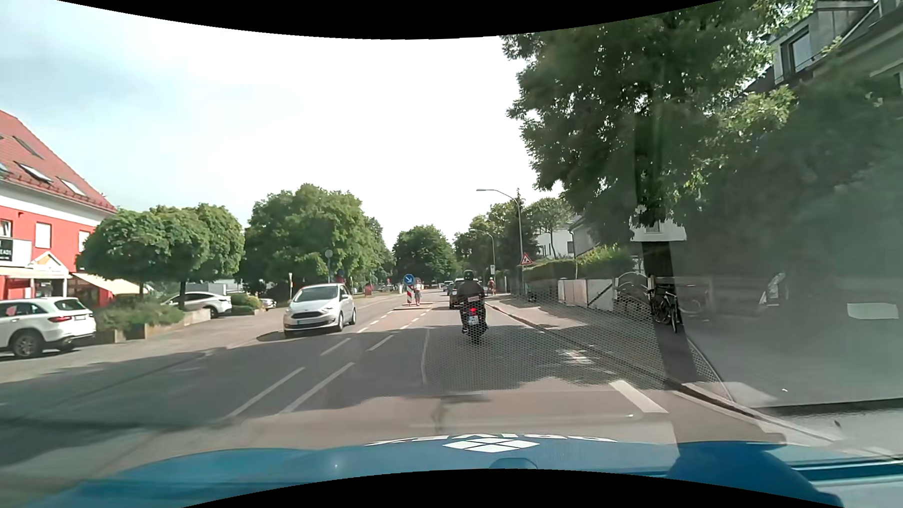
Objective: Follow the waypoints while adhering to traffic rules and regulations
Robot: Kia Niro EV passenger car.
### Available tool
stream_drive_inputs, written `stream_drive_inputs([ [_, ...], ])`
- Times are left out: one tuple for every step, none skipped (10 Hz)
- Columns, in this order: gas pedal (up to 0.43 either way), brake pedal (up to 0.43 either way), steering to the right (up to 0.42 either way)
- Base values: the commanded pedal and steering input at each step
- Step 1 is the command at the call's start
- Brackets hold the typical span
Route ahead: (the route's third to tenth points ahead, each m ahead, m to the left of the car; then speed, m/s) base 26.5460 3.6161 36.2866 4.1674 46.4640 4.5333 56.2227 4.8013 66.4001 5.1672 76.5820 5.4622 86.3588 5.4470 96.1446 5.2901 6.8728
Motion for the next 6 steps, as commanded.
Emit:
stream_drive_inputs([
  [0.067,0.000,0.021],
  [0.087,0.000,0.019],
  [0.087,0.000,0.017],
  [0.087,0.000,0.014],
  [0.087,0.000,0.013],
  [0.087,0.000,0.013],
])
